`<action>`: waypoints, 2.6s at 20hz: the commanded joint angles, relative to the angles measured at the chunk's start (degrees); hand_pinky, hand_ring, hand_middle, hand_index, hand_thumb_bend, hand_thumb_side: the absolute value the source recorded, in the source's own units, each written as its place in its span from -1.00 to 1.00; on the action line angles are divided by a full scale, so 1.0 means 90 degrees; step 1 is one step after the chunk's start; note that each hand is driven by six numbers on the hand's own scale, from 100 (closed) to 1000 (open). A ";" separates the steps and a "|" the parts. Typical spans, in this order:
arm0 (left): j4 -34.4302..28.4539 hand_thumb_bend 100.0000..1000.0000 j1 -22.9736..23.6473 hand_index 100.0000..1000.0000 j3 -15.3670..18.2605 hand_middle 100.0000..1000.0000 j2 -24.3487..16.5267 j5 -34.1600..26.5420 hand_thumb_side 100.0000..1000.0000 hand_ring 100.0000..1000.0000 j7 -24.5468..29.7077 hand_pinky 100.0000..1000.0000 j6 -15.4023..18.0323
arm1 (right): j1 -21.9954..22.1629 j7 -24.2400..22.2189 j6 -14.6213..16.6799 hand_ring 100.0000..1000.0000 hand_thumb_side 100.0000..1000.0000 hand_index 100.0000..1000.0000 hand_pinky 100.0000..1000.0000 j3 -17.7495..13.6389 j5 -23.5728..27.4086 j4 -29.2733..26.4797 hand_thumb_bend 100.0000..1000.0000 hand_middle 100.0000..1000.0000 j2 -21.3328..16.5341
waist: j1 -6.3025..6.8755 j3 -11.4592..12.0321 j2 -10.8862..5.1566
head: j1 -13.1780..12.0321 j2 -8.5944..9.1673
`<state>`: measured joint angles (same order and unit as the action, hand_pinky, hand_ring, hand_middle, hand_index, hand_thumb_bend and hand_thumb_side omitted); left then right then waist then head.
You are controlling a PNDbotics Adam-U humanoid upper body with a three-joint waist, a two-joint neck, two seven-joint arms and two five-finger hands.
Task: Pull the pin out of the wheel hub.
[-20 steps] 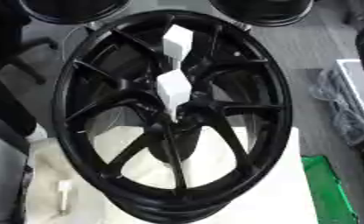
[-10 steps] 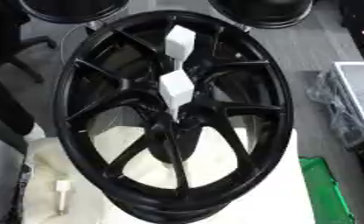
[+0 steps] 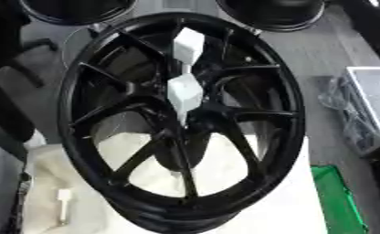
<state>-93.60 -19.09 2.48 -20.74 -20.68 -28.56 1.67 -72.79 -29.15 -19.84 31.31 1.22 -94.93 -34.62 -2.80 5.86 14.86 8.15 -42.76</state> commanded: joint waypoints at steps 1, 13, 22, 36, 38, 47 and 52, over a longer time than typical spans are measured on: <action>-0.0069 -0.34 -0.0046 0.48 0.0029 0.39 -0.0215 0.0019 0.32 0.37 0.0010 0.27 -0.0011 | -0.0146 -0.0243 -0.0074 0.68 -0.27 0.74 0.63 0.0326 -0.0281 0.0309 -0.02 0.64 0.0062 | 0.0022 0.0006 -0.0195 | 0.0005 0.0015; -0.0044 -0.35 -0.0060 0.48 0.0014 0.39 -0.0224 0.0012 0.33 0.37 0.0044 0.27 -0.0032 | -0.0159 -0.0383 0.0048 0.69 -0.43 0.74 0.64 0.0466 -0.0181 0.0342 0.09 0.64 0.0281 | 0.0031 0.0019 -0.0189 | 0.0009 -0.0043; -0.0023 -0.36 -0.0061 0.48 0.0006 0.39 -0.0241 0.0020 0.34 0.37 0.0074 0.27 -0.0050 | -0.0040 -0.0848 -0.0067 0.66 -0.38 0.70 0.64 0.0513 0.0099 -0.0135 0.06 0.59 -0.0031 | 0.0025 0.0007 -0.0191 | -0.0009 -0.0065; -0.0025 -0.36 -0.0087 0.48 -0.0001 0.39 -0.0253 0.0006 0.34 0.37 0.0094 0.28 -0.0048 | 0.0557 -0.1484 0.0163 0.49 -0.49 0.62 0.58 0.0584 -0.0091 -0.0362 -0.02 0.48 -0.0509 | 0.0017 0.0025 -0.0192 | -0.0001 -0.0068; -0.0027 -0.36 -0.0094 0.48 -0.0002 0.39 -0.0254 0.0001 0.34 0.37 0.0097 0.28 -0.0048 | 0.0664 -0.1537 0.0240 0.48 -0.50 0.63 0.58 0.0604 -0.0167 -0.0314 -0.02 0.48 -0.0552 | 0.0015 0.0035 -0.0186 | 0.0001 -0.0078; -0.0037 -0.36 -0.0110 0.47 -0.0007 0.40 -0.0260 -0.0015 0.34 0.37 0.0101 0.28 -0.0054 | 0.0975 -0.1564 0.0476 0.52 -0.54 0.65 0.59 0.0613 -0.0480 -0.0128 -0.04 0.52 -0.0619 | 0.0032 0.0056 -0.0146 | 0.0015 -0.0103; -0.0049 -0.36 -0.0130 0.47 -0.0003 0.40 -0.0255 -0.0020 0.34 0.37 0.0097 0.28 -0.0051 | 0.1099 -0.1645 0.0705 0.56 -0.55 0.67 0.60 0.0599 -0.0636 -0.0070 -0.05 0.54 -0.0652 | 0.0042 0.0070 -0.0135 | 0.0029 -0.0097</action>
<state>-93.22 -19.40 2.29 -21.24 -20.88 -27.78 1.02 -62.12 -43.79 -14.10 37.46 -3.95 -95.54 -38.85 -2.74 6.40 14.86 8.22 -43.69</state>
